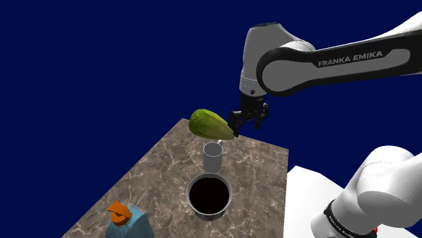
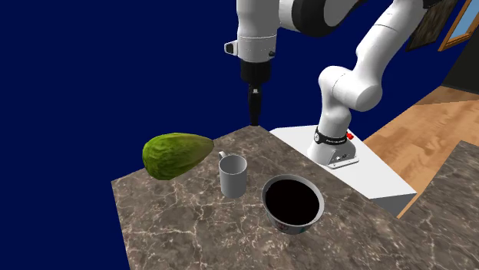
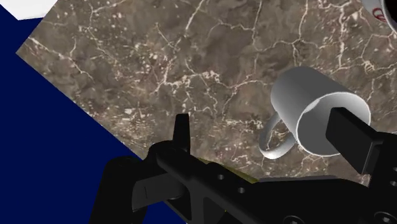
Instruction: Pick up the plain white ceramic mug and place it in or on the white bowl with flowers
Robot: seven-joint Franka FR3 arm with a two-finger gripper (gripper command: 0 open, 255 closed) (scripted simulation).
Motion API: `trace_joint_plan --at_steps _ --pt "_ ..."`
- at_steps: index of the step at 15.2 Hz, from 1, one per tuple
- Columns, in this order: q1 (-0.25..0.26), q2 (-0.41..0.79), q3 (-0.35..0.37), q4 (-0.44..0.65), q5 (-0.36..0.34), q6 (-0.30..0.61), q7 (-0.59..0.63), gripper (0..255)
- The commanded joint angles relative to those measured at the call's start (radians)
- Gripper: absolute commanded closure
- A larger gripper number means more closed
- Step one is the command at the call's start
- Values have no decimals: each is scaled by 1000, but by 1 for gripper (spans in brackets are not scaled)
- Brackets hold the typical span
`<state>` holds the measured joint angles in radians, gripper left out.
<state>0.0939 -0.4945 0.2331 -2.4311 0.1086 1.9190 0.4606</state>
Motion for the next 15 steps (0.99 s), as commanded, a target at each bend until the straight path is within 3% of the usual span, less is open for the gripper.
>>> trace_joint_plan --at_steps 1,7,12,15 --pt "3 58 35 14 0 56 47 0" --pt "4 261 138 95 -47 200 207 0" --pt "10 453 203 203 -151 286 366 0" --pt "12 479 204 197 -167 316 381 0"
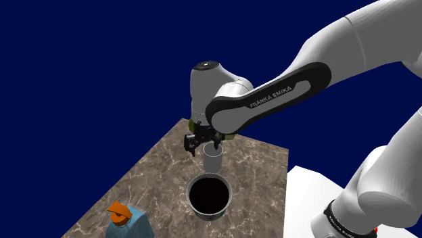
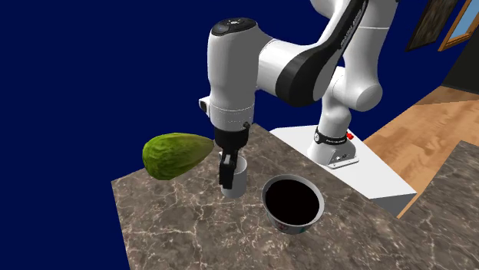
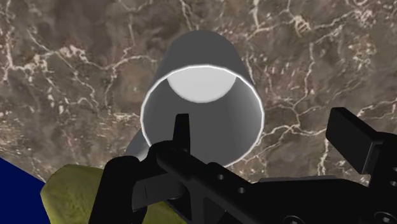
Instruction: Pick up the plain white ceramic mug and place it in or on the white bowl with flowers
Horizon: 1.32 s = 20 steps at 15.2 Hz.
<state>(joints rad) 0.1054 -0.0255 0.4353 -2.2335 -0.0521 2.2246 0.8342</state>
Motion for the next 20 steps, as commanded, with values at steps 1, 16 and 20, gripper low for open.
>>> trace_joint_plan --at_steps 1,16,20 --pt "0 18 1 -6 -11 23 11 0" --pt "0 58 0 -30 -37 82 29 255" --pt "0 58 0 -30 -37 82 29 255"
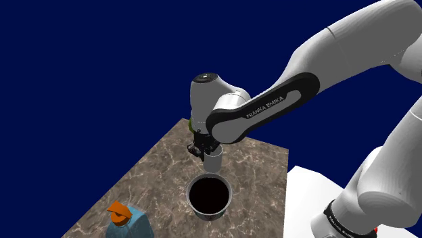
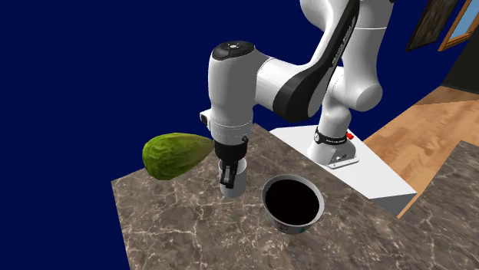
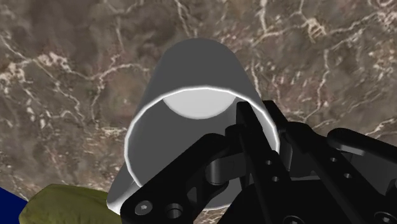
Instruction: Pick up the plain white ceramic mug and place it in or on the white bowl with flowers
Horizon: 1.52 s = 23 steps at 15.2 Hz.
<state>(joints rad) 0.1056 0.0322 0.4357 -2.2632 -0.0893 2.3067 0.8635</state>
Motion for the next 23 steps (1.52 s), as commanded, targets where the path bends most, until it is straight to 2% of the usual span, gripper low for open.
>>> trace_joint_plan --at_steps 1,3,23 --pt "0 0 0 0 0 0 0 255" --pt "0 0 0 0 0 0 0 255" --pt "-3 -133 -8 144 77 -263 -66 255"
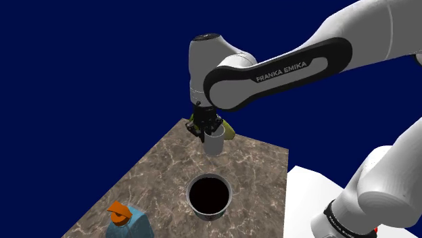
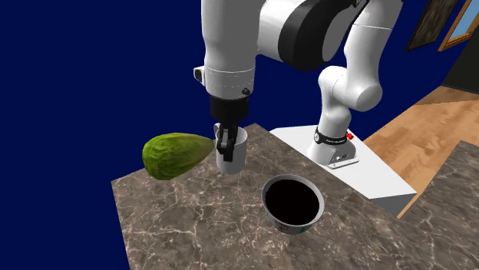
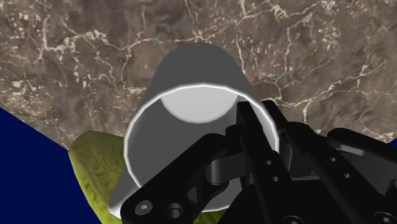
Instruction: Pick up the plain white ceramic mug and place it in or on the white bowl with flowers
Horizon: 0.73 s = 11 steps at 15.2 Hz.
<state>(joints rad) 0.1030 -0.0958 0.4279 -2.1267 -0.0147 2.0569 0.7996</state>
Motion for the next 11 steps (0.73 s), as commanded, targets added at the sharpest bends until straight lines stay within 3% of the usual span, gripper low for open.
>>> trace_joint_plan --at_steps 1,11 --pt "0 -9 -1 17 5 -26 -4 255" --pt "-2 -39 -8 124 17 -159 -19 255"
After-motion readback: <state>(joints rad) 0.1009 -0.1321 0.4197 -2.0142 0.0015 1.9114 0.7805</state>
